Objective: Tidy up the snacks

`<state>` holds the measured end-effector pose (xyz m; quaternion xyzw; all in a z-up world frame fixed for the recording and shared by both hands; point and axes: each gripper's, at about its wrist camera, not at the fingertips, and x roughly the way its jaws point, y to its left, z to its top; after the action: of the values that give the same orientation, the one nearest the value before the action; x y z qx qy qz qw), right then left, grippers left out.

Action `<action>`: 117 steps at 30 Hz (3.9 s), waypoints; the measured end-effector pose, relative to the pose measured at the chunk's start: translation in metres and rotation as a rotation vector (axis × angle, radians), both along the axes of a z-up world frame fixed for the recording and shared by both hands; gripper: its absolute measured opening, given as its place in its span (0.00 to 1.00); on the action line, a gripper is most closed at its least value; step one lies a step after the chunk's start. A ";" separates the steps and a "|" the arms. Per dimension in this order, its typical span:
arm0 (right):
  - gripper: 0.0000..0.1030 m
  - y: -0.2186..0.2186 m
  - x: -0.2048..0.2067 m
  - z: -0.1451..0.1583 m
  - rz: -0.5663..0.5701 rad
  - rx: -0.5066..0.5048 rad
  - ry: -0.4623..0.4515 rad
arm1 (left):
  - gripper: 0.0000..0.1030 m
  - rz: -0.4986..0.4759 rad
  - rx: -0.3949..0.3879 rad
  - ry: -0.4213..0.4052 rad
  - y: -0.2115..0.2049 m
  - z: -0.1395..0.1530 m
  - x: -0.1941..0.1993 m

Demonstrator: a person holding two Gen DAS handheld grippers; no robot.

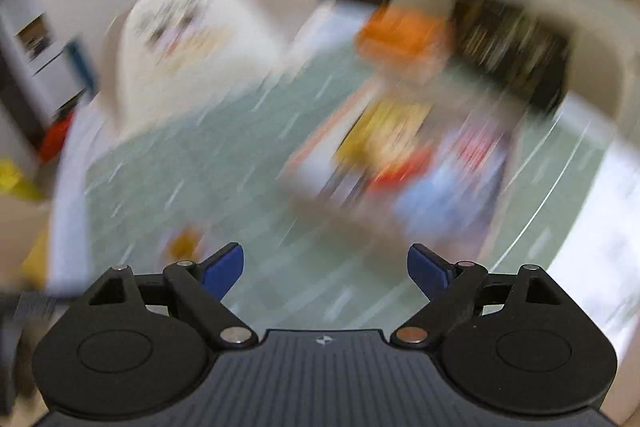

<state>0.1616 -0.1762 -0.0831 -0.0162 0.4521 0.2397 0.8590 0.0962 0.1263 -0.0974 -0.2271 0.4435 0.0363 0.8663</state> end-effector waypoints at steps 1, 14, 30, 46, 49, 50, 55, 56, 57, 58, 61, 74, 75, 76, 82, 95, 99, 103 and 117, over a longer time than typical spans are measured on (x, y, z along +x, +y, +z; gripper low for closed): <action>0.87 0.006 -0.014 -0.016 0.017 0.016 0.063 | 0.58 -0.012 0.003 -0.012 -0.002 0.001 0.009; 1.00 0.086 -0.084 -0.081 -0.046 -0.028 0.151 | 0.54 -0.112 0.143 -0.030 -0.028 0.002 0.068; 0.96 -0.003 -0.090 -0.089 -0.124 -0.209 0.017 | 0.48 -0.284 0.344 0.020 -0.067 -0.022 0.083; 1.00 -0.012 -0.103 -0.091 -0.123 -0.188 -0.044 | 0.23 -0.372 0.265 -0.048 -0.055 0.002 0.024; 1.00 -0.011 -0.103 -0.090 -0.125 -0.187 -0.044 | 0.29 -0.462 0.364 -0.083 -0.066 0.003 0.047; 1.00 -0.011 -0.104 -0.090 -0.127 -0.188 -0.043 | 0.29 -0.501 0.410 -0.087 -0.071 0.001 0.053; 1.00 -0.013 -0.106 -0.090 -0.128 -0.187 -0.045 | 0.28 -0.633 0.522 -0.050 -0.082 -0.017 0.082; 1.00 -0.013 -0.107 -0.090 -0.130 -0.186 -0.046 | 0.28 -0.654 0.509 -0.051 -0.082 -0.017 0.082; 1.00 -0.014 -0.108 -0.090 -0.131 -0.184 -0.051 | 0.28 -0.664 0.497 -0.050 -0.082 -0.016 0.082; 1.00 -0.014 -0.109 -0.090 -0.133 -0.183 -0.054 | 0.28 -0.673 0.475 -0.046 -0.083 -0.016 0.081; 1.00 -0.016 -0.111 -0.091 -0.133 -0.179 -0.064 | 0.29 -0.717 0.395 -0.039 -0.087 -0.016 0.075; 1.00 -0.018 -0.114 -0.092 -0.108 -0.166 -0.090 | 0.32 -0.833 0.450 -0.031 -0.129 -0.015 0.028; 1.00 -0.018 -0.114 -0.092 -0.105 -0.165 -0.093 | 0.35 -0.839 0.488 -0.020 -0.136 -0.020 0.028; 1.00 -0.018 -0.114 -0.092 -0.103 -0.165 -0.094 | 0.40 -0.841 0.497 -0.017 -0.140 -0.023 0.027; 1.00 -0.019 -0.114 -0.092 -0.097 -0.162 -0.097 | 0.45 -0.835 0.383 0.012 -0.144 -0.026 0.035; 1.00 -0.020 -0.117 -0.093 -0.093 -0.156 -0.111 | 0.44 -0.883 0.472 -0.110 -0.150 -0.014 0.033; 1.00 -0.019 -0.118 -0.093 -0.093 -0.154 -0.111 | 0.50 -0.922 0.534 -0.079 -0.161 -0.028 0.030; 1.00 -0.019 -0.118 -0.093 -0.094 -0.153 -0.113 | 0.58 -0.950 0.522 -0.091 -0.165 -0.030 0.024; 1.00 -0.021 -0.112 -0.088 -0.057 -0.160 -0.071 | 0.63 -0.807 0.381 -0.023 -0.161 -0.033 0.053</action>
<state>0.0494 -0.1969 -0.1713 -0.0806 0.4392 0.1774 0.8770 0.1489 -0.0346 -0.1301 0.1273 0.4724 -0.2260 0.8424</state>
